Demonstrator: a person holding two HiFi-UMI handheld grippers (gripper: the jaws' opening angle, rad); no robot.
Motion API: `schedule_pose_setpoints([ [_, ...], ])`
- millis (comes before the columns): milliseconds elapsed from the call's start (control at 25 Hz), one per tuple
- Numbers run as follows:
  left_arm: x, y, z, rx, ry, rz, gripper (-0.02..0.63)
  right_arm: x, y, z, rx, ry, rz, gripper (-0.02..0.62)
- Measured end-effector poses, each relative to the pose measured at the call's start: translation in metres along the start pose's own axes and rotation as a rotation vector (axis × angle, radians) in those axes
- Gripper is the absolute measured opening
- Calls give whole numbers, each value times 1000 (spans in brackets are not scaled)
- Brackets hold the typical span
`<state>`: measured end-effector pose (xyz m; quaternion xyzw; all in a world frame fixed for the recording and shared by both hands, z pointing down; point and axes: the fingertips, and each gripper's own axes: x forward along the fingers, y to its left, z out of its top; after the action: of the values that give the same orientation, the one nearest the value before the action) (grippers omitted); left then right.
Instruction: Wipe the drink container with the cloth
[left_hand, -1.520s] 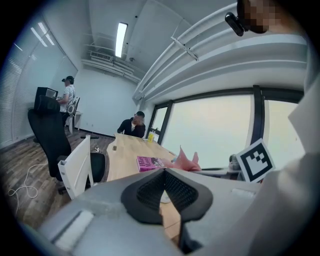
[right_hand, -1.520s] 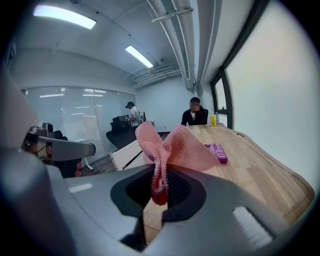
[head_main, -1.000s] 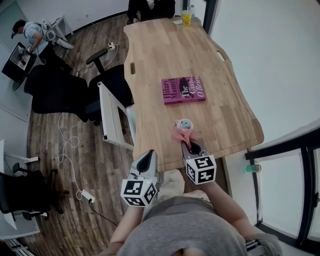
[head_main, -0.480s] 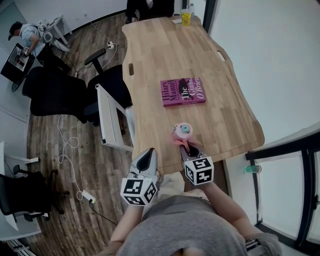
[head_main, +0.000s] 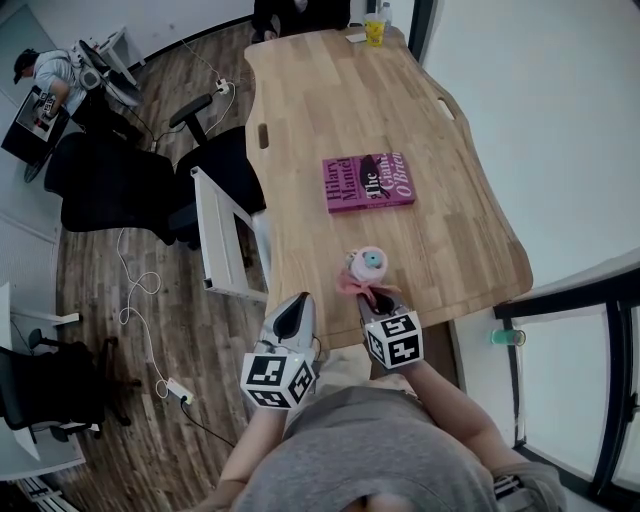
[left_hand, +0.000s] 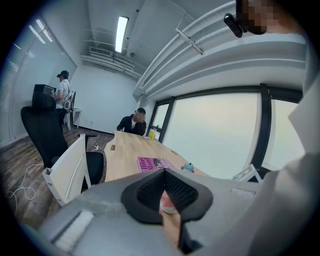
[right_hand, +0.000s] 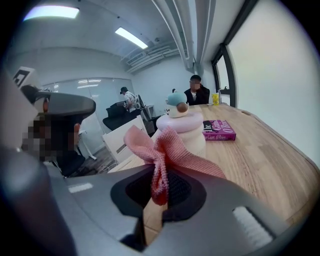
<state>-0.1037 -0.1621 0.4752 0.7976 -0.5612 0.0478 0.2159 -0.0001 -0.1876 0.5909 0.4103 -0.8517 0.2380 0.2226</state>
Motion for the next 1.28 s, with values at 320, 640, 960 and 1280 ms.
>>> schedule_pose_setpoints([
  [320, 1, 5, 1, 4, 6, 5, 3, 12, -5, -19, -13, 58, 2, 29],
  [640, 2, 5, 0, 5, 13, 4, 3, 23, -12, -39, -17, 123, 0, 29],
  [960, 4, 1, -1, 9, 15, -4, 3, 34, -19, -59, -8, 195, -6, 29],
  [1280, 1, -3, -1, 13, 7, -5, 3, 41, -25, -76, -11, 250, -23, 30],
])
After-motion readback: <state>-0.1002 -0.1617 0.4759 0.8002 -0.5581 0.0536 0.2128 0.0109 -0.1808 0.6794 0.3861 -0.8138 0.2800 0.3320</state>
